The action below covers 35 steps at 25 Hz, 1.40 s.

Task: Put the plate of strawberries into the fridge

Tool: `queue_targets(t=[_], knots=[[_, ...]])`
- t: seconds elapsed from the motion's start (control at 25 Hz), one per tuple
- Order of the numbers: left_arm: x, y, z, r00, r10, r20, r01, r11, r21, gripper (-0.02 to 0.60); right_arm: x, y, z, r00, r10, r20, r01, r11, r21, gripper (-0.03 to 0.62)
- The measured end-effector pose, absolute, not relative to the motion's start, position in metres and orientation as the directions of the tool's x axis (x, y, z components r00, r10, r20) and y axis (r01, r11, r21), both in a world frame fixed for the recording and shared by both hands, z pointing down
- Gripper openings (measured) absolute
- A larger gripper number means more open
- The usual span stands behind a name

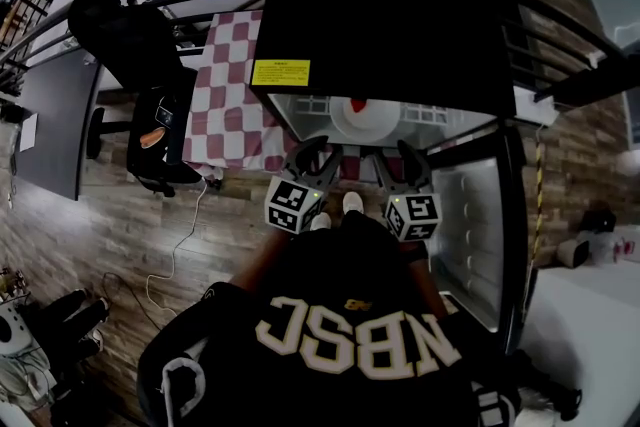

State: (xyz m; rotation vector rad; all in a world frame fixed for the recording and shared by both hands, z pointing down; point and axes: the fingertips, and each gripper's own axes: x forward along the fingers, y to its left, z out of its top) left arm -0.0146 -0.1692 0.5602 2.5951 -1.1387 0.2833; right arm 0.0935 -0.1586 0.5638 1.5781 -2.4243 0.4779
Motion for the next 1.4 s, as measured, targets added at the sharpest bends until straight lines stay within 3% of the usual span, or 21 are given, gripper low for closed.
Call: queue_targets(t=[0.24, 0.32, 0.4, 0.6, 1.4], knots=[[-0.010, -0.175, 0.559, 0.654, -0.705, 0.276, -0.754, -0.638, 0.156, 0.113, 0.089, -0.161, 0.563, -0.408, -0.844, 0.348, -0.913, 0.380, -0.149, 0.220], [-0.010, -0.177, 0.559, 0.648, -0.707, 0.282, -0.758, -0.634, 0.154, 0.052, 0.089, -0.161, 0.563, -0.404, -0.848, 0.342, -0.915, 0.372, -0.158, 0.159], [-0.009, -0.179, 0.560, 0.648, -0.706, 0.286, -0.758, -0.633, 0.155, 0.030, 0.091, -0.163, 0.562, -0.397, -0.856, 0.331, -0.917, 0.364, -0.161, 0.079], [-0.003, -0.181, 0.562, 0.663, -0.685, 0.301, -0.744, -0.647, 0.166, 0.015, 0.091, -0.167, 0.558, -0.405, -0.860, 0.310, -0.914, 0.377, -0.149, 0.021], [0.002, -0.201, 0.567, 0.659, -0.687, 0.308, -0.749, -0.637, 0.181, 0.015, 0.087, -0.186, 0.565, -0.410, -0.844, 0.346, -0.912, 0.388, -0.135, 0.020]])
